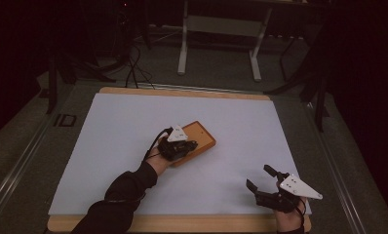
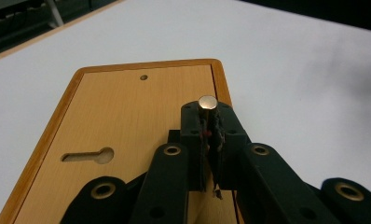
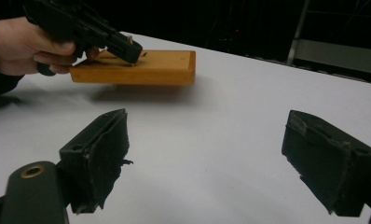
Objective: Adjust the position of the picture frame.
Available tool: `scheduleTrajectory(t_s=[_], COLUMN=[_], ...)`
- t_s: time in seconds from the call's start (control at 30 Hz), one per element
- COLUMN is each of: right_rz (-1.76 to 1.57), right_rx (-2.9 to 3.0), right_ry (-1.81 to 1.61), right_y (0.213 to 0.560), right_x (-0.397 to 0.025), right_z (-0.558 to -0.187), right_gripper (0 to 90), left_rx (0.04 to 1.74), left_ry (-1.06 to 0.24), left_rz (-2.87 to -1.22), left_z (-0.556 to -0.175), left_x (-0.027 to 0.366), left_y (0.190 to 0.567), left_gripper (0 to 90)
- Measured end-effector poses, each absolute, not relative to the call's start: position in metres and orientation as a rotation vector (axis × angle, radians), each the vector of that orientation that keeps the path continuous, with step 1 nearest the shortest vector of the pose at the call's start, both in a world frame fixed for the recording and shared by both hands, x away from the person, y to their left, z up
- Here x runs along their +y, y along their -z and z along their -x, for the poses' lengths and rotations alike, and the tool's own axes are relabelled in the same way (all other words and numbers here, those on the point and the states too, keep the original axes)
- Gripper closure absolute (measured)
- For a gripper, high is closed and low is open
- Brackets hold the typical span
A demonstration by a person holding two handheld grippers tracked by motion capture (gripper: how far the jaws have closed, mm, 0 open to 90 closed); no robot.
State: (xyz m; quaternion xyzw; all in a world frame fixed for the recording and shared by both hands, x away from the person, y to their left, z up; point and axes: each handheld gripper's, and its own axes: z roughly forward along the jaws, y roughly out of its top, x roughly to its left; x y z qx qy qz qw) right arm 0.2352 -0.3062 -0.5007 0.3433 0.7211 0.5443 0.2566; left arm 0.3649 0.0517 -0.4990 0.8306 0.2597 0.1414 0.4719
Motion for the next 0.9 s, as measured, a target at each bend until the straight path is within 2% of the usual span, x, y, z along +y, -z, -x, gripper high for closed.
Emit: scheduleTrajectory(t_s=[0.47, 0.9], right_rz=[-0.915, -0.917], right_rx=[1.964, 1.972], right_ry=[-1.461, -1.448], right_y=[0.5, 0.501], right_x=[-0.305, -0.303], right_z=[-0.234, -0.235], right_gripper=[14.1, 14.2], left_rx=[0.647, 0.625], left_ry=[-0.325, -0.357], left_rz=[-2.081, -2.115], left_z=[-0.365, -0.36], left_x=[0.04, 0.036], left_y=[0.522, 0.53], left_gripper=[85.0, 84.8])
